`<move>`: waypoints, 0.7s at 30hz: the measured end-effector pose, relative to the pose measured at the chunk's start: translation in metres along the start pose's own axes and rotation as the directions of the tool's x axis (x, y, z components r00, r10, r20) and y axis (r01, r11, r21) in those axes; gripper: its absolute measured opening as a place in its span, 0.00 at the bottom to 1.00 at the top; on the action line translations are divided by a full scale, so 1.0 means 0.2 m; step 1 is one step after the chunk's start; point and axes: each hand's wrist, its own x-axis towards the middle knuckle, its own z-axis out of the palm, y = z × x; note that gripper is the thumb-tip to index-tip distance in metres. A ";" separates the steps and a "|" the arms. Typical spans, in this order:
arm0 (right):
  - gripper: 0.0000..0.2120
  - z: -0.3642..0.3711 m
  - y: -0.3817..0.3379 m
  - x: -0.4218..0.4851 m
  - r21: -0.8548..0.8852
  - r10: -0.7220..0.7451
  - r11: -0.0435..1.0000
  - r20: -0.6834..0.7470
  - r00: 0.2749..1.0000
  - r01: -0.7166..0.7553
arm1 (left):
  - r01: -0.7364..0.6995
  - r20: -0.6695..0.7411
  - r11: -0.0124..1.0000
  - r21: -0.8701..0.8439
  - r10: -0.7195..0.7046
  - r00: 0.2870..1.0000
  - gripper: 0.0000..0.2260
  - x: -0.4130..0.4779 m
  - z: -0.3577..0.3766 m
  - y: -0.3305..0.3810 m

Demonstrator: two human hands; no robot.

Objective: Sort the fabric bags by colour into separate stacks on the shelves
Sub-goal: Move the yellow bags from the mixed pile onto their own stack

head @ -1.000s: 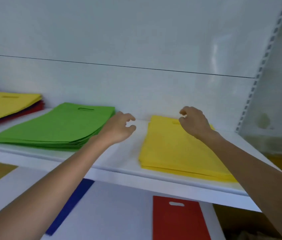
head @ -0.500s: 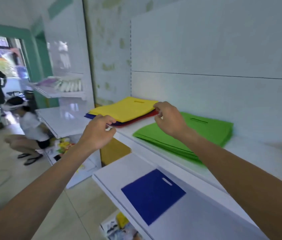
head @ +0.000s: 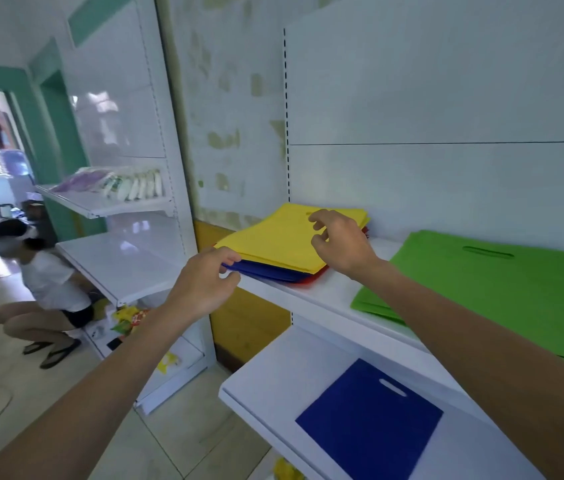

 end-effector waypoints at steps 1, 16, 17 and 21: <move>0.18 0.02 0.00 0.02 -0.004 0.017 1.000 0.003 1.000 -0.017 | -0.007 0.014 1.000 -0.009 0.007 1.000 0.12 0.03 0.01 -0.03; 0.16 0.14 0.13 0.50 -0.126 0.054 0.990 -0.022 0.998 -0.056 | -0.078 0.018 0.995 -0.068 0.079 0.997 0.12 0.62 0.16 -0.36; 0.15 0.16 0.15 0.51 -0.166 0.055 0.985 0.002 0.998 -0.054 | -0.079 0.038 0.994 -0.072 0.082 0.996 0.12 0.66 0.18 -0.38; 0.15 0.11 0.27 0.56 -0.240 0.156 0.958 -0.031 0.987 -0.159 | -0.099 0.099 0.990 -0.105 0.109 0.989 0.11 0.82 0.30 -0.43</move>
